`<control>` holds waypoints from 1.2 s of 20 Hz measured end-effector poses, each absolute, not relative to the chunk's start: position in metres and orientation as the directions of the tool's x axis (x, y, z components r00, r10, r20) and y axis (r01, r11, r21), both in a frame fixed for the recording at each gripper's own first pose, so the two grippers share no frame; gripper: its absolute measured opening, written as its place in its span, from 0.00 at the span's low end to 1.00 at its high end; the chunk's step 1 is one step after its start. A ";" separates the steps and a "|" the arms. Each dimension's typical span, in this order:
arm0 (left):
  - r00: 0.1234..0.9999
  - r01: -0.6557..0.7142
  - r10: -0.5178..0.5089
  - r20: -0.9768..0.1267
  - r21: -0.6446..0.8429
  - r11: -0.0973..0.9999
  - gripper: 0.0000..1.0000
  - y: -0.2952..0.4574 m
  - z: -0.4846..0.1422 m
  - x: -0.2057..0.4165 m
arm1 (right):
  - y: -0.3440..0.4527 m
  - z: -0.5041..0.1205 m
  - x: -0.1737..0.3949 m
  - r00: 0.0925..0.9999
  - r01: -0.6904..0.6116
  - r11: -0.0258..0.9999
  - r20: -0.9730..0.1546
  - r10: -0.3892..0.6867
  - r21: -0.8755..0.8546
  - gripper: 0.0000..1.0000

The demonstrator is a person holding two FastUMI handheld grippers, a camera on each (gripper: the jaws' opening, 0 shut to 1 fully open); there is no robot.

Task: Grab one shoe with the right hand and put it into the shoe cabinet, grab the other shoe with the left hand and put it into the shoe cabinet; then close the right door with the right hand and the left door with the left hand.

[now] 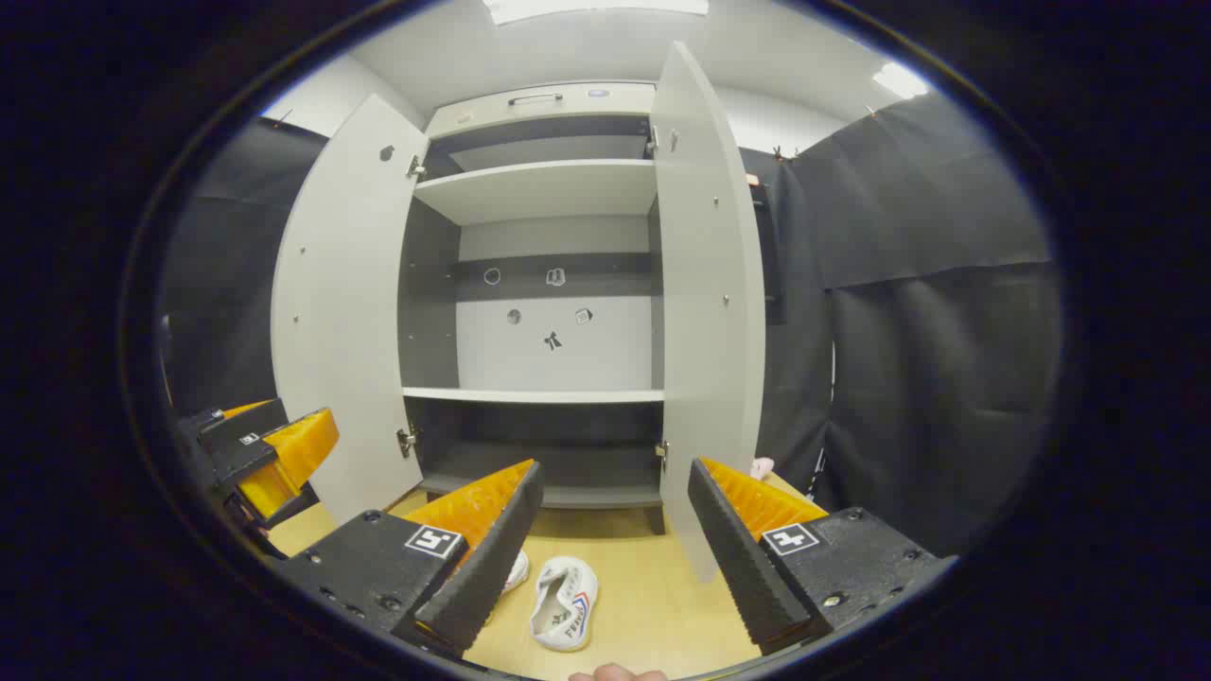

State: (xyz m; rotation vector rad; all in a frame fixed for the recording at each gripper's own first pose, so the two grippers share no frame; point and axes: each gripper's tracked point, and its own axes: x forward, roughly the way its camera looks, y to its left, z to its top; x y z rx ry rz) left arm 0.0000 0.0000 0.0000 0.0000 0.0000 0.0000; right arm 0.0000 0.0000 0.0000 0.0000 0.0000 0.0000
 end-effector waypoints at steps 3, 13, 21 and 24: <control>1.000 -0.006 0.006 0.003 -0.003 1.000 0.95 0.004 0.002 0.002 | -0.001 0.000 0.000 1.000 -0.010 1.000 -0.001 0.010 -0.010 0.96; 1.000 -0.004 0.004 0.016 0.008 1.000 0.95 0.008 0.008 0.003 | 0.002 0.003 0.000 1.000 -0.009 1.000 0.007 0.009 0.003 0.96; 1.000 -0.002 0.002 0.020 0.014 1.000 0.95 0.010 0.009 0.007 | 0.006 0.003 0.002 1.000 -0.013 1.000 0.015 0.013 -0.002 0.96; 1.000 -0.001 0.001 0.021 0.015 1.000 0.95 0.010 0.008 0.007 | 0.009 -0.001 0.003 1.000 -0.027 1.000 0.005 0.027 -0.010 1.00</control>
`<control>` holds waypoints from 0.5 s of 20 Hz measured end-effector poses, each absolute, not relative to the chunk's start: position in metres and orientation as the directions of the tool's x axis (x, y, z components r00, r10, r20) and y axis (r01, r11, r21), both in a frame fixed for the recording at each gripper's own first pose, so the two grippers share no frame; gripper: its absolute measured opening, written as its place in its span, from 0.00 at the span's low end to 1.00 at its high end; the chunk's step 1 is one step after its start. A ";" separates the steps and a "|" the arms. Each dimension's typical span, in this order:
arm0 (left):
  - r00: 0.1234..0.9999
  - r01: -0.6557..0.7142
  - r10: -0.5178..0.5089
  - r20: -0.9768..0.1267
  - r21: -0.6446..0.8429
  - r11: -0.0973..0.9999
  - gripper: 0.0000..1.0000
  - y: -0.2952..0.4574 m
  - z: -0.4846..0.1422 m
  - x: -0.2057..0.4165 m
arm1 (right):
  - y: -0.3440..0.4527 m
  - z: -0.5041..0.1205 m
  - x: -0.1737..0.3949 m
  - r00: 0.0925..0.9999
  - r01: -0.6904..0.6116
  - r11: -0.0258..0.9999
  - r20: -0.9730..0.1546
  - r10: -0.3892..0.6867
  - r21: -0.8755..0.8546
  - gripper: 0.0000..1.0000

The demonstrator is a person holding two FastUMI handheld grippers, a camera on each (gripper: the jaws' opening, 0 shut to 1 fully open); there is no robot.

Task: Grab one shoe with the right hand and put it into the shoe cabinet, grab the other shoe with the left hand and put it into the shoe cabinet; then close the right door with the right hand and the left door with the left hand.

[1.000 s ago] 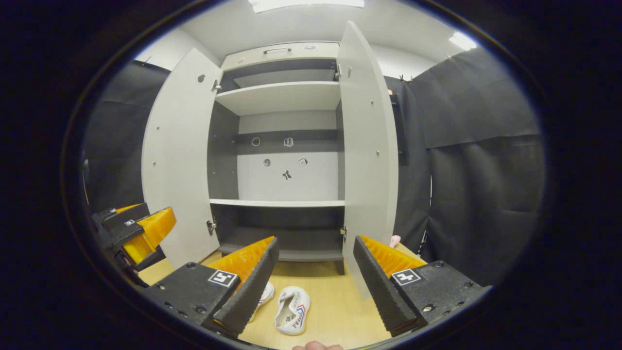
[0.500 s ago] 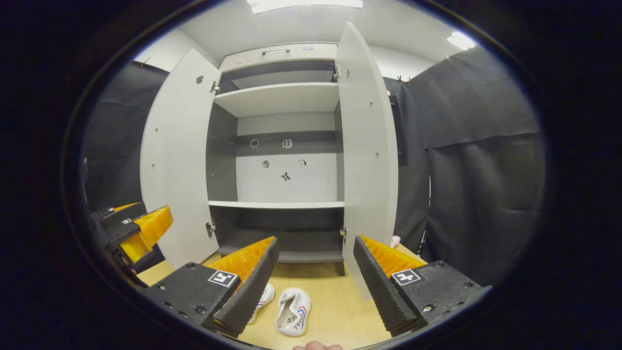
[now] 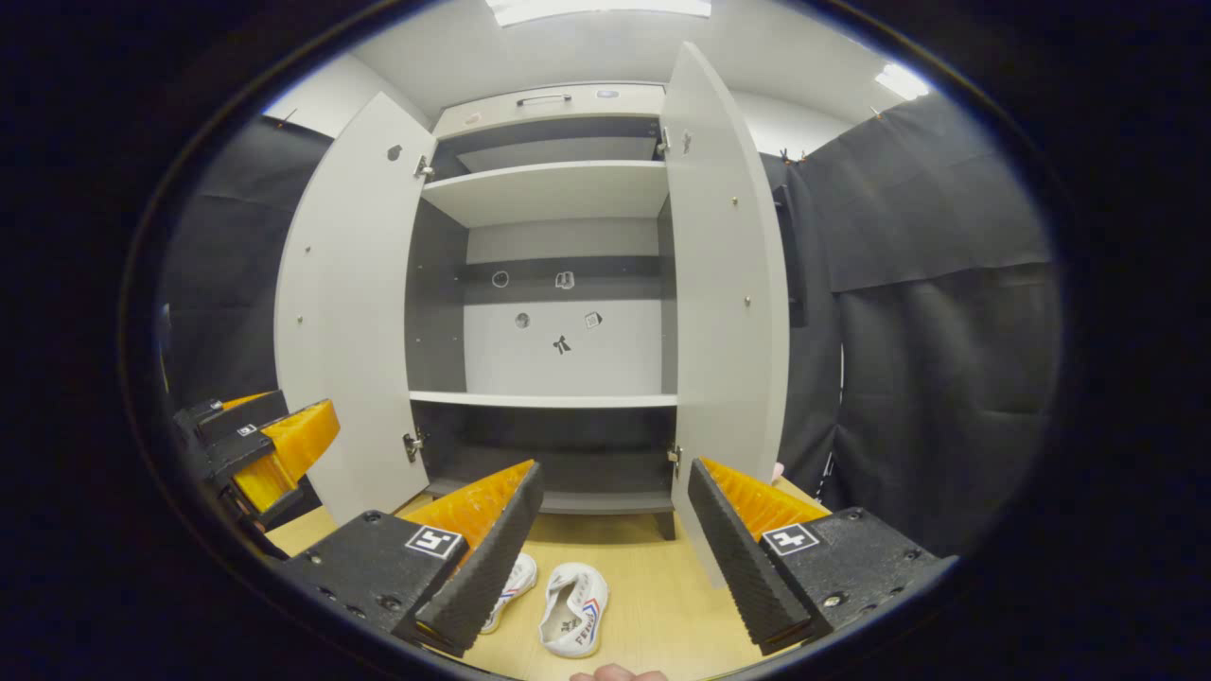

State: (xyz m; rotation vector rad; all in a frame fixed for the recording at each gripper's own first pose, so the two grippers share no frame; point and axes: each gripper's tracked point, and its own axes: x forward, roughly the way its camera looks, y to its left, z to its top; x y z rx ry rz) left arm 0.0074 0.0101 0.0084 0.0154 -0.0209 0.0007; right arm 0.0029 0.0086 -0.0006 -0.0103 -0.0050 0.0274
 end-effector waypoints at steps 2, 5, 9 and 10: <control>1.000 -0.003 0.003 0.020 0.020 1.000 0.95 0.012 0.008 0.010 | 0.011 -0.007 0.004 0.999 -0.048 0.999 -0.019 0.048 -0.016 1.00; 1.000 -0.004 0.004 0.018 0.028 1.000 0.95 0.013 0.006 0.011 | 0.016 -0.027 0.003 0.993 -0.088 0.996 -0.082 0.086 -0.020 1.00; 1.000 -0.010 0.010 0.020 0.026 1.000 0.95 0.018 0.004 0.011 | 0.029 -0.057 -0.003 0.972 -0.167 0.986 -0.170 0.163 -0.012 1.00; 1.000 -0.009 0.008 0.018 0.023 1.000 0.95 0.018 0.003 0.011 | 0.033 -0.064 -0.003 0.965 -0.178 0.984 -0.199 0.173 -0.007 1.00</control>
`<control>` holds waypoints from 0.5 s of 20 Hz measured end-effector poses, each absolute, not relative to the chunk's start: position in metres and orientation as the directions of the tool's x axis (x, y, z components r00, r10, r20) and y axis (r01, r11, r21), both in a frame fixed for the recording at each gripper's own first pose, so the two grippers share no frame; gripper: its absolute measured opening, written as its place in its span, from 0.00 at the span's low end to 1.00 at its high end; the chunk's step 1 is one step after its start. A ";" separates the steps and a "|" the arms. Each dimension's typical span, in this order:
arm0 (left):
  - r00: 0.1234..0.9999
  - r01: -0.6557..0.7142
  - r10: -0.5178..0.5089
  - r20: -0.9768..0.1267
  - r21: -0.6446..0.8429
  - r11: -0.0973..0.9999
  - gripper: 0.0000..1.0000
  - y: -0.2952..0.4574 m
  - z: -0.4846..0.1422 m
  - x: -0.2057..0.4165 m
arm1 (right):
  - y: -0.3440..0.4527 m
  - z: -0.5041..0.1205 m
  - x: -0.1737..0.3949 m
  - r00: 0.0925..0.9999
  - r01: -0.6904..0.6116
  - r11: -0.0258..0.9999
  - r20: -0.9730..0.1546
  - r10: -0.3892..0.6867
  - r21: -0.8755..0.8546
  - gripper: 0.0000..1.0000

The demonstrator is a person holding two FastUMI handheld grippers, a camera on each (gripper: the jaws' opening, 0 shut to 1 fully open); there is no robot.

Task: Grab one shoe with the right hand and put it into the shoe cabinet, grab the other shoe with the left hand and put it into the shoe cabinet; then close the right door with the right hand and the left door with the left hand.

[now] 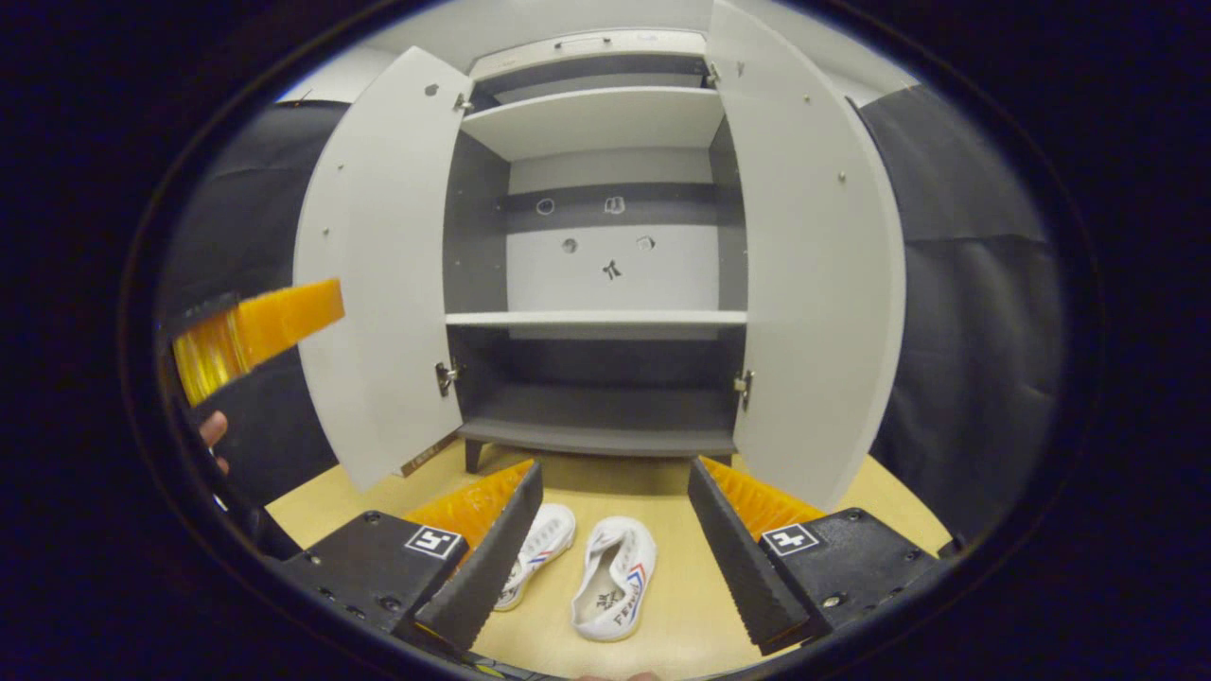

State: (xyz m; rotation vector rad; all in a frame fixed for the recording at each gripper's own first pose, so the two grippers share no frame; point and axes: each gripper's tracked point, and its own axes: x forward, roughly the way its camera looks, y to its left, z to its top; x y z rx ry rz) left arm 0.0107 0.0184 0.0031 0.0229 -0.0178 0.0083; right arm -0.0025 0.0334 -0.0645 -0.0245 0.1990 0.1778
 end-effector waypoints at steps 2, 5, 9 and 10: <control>1.000 -0.017 0.016 0.010 0.026 1.000 0.95 0.023 0.000 0.011 | 0.039 -0.084 -0.008 0.942 -0.205 0.979 -0.270 0.199 0.003 1.00; 0.999 -0.032 0.032 -0.002 0.027 0.999 0.95 0.031 -0.006 0.013 | 0.046 -0.103 -0.016 0.911 -0.233 0.972 -0.341 0.230 0.034 1.00; 0.998 -0.054 0.054 -0.012 0.044 0.998 0.95 0.041 -0.012 0.013 | 0.048 -0.122 -0.021 0.882 -0.239 0.970 -0.407 0.237 0.046 0.96; 0.999 -0.052 0.053 -0.011 0.044 0.998 0.95 0.042 -0.013 0.015 | 0.047 -0.127 -0.023 0.875 -0.245 0.969 -0.422 0.238 0.040 0.93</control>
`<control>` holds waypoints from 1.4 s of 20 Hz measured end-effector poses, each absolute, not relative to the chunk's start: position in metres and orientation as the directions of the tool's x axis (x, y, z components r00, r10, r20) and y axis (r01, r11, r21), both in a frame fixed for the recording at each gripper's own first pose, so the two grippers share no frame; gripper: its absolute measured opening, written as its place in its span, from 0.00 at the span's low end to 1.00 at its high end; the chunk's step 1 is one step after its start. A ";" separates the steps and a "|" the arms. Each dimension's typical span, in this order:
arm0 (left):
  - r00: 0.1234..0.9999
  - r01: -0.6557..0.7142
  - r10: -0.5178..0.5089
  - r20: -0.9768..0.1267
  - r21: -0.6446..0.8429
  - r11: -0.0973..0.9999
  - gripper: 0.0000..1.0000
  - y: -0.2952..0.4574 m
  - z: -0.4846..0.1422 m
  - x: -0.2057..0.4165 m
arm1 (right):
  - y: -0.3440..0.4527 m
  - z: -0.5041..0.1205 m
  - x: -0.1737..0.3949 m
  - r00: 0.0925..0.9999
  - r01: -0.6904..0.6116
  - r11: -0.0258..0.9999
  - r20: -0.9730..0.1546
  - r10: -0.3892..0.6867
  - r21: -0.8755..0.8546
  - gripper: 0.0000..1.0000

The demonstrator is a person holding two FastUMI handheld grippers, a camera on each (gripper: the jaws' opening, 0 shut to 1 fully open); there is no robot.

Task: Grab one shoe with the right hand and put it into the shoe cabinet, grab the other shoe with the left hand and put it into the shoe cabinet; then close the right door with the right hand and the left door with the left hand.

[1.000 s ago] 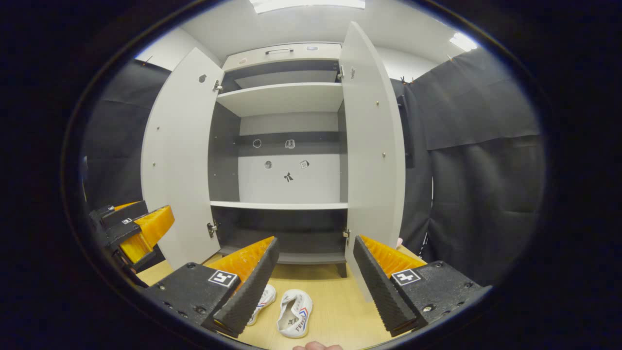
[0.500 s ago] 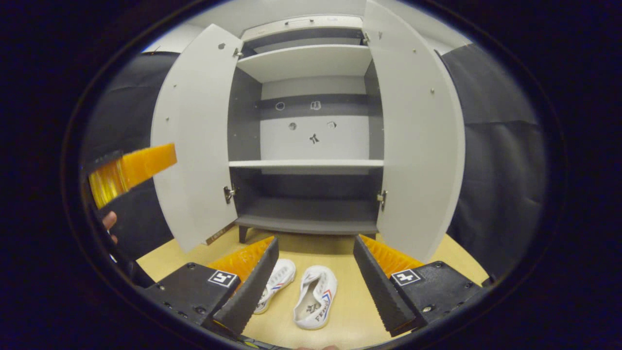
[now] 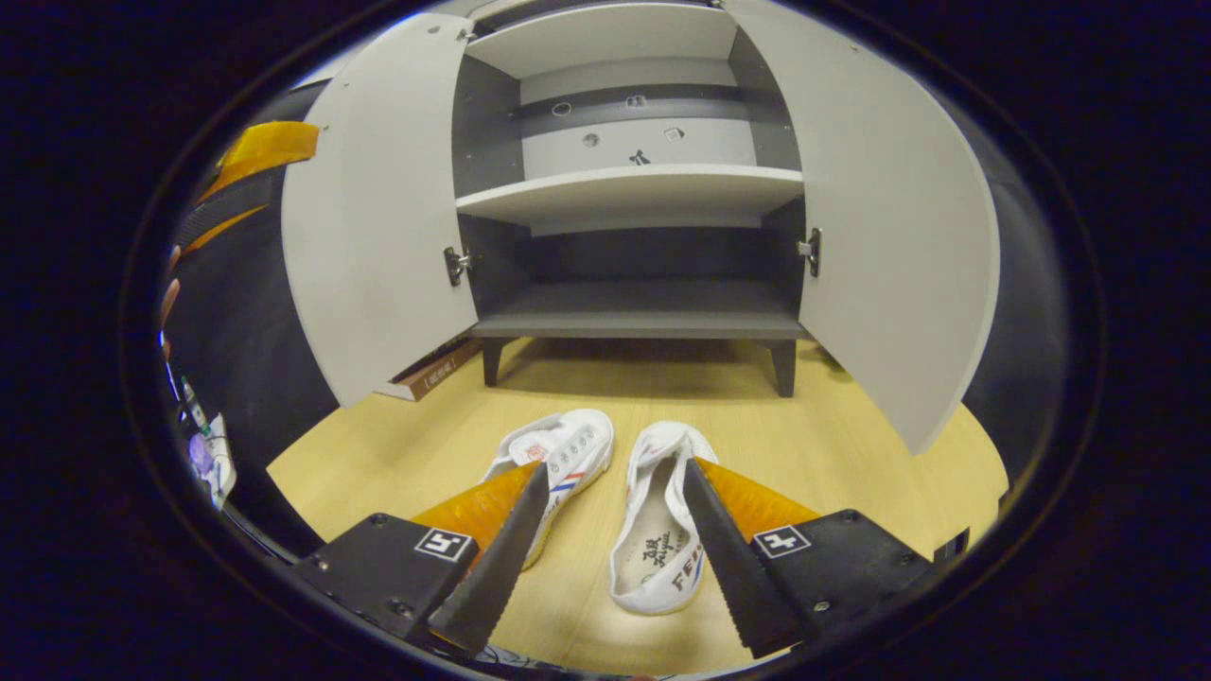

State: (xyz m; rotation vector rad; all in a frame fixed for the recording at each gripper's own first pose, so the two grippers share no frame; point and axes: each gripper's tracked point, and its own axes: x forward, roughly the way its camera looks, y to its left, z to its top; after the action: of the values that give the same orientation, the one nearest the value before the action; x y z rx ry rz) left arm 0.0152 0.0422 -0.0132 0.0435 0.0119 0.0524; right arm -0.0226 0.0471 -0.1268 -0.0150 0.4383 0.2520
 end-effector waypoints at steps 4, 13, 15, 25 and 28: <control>0.999 -0.048 0.048 -0.024 0.030 0.998 0.95 0.044 -0.019 0.017 | 0.044 -0.144 -0.025 0.842 -0.252 0.968 -0.487 0.230 0.022 0.75; 0.996 -0.070 0.072 -0.053 0.051 0.996 0.95 0.058 -0.034 0.026 | 0.041 -0.169 -0.025 0.793 -0.256 0.967 -0.571 0.210 -0.001 0.60; 0.995 -0.075 0.078 -0.064 0.054 0.996 0.95 0.061 -0.037 0.027 | 0.039 -0.171 -0.021 0.797 -0.243 0.970 -0.572 0.194 -0.011 0.52; 0.992 -0.069 0.075 -0.097 0.061 0.996 0.95 0.061 -0.048 0.030 | 0.032 -0.171 -0.003 0.822 -0.237 0.971 -0.541 0.178 -0.041 0.08; 0.992 -0.055 0.059 -0.113 0.037 0.998 0.95 0.054 -0.054 0.029 | 0.030 -0.165 -0.001 0.839 -0.249 0.967 -0.511 0.185 -0.057 0.04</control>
State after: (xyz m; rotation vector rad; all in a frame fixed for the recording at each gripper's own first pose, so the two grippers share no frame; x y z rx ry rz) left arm 0.0288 0.0540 -0.0544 0.0340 0.1141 0.0573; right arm -0.0009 0.0298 -0.1648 -0.1234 0.5276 0.2301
